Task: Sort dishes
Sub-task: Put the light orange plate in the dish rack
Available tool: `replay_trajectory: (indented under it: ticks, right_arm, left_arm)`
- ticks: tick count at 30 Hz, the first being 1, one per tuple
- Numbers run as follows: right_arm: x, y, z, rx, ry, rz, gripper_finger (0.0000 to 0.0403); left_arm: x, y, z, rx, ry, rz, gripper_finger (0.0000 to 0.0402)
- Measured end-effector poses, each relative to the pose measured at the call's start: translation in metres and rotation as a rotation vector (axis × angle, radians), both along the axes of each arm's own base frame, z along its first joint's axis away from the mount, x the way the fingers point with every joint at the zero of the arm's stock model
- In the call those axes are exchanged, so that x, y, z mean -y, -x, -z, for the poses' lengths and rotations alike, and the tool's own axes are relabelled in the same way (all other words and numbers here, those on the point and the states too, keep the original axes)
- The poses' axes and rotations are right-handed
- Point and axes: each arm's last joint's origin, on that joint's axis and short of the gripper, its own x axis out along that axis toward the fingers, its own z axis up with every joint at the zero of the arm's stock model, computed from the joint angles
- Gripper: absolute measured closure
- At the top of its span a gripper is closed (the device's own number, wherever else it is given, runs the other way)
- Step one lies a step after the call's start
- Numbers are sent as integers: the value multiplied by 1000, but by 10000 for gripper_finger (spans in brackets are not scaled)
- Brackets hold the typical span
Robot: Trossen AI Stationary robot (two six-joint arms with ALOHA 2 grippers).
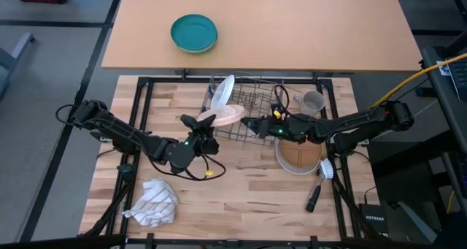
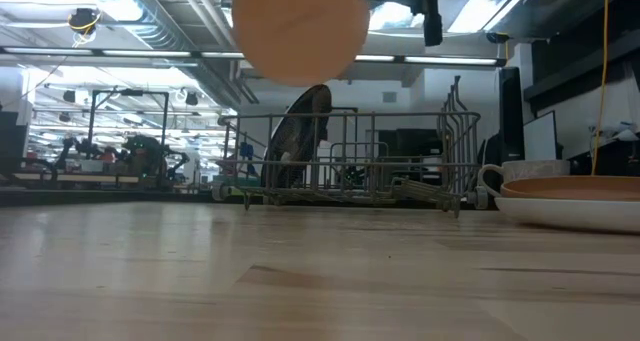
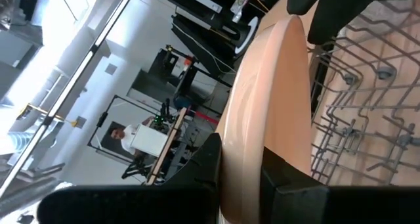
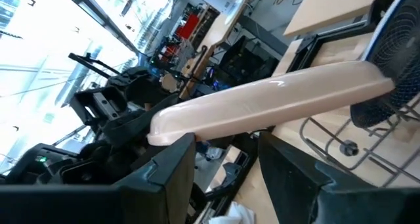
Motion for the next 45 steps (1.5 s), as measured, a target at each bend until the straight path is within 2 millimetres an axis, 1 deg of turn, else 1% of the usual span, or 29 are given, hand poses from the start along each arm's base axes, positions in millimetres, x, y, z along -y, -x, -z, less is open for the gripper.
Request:
replay_trajectory:
  ticks: [8,15,18,25,30,36,41,45]
  right_arm:
    - [1,0,-4,39,4,59,231]
    - [4,1,-1,14,9,160,231]
    - [4,2,0,-9,49,196,231]
    - [5,2,3,-45,61,204,231]
    - [5,3,7,-87,71,194,231]
    - [5,3,9,-111,78,196,231]
    - [6,2,8,-106,77,189,231]
    - [6,2,6,-80,74,198,231]
  left_arm:
    - [1,-3,4,16,12,5,375]
    - [6,-15,21,-3,2,-10,375]
    - [8,-21,27,6,4,-18,375]
    - [12,-31,40,45,19,-35,375]
    - [14,-35,49,110,58,-49,375]
    - [13,-39,58,148,80,-65,375]
    - [7,-40,59,152,68,-123,375]
    - [6,-40,57,148,63,-135,375]
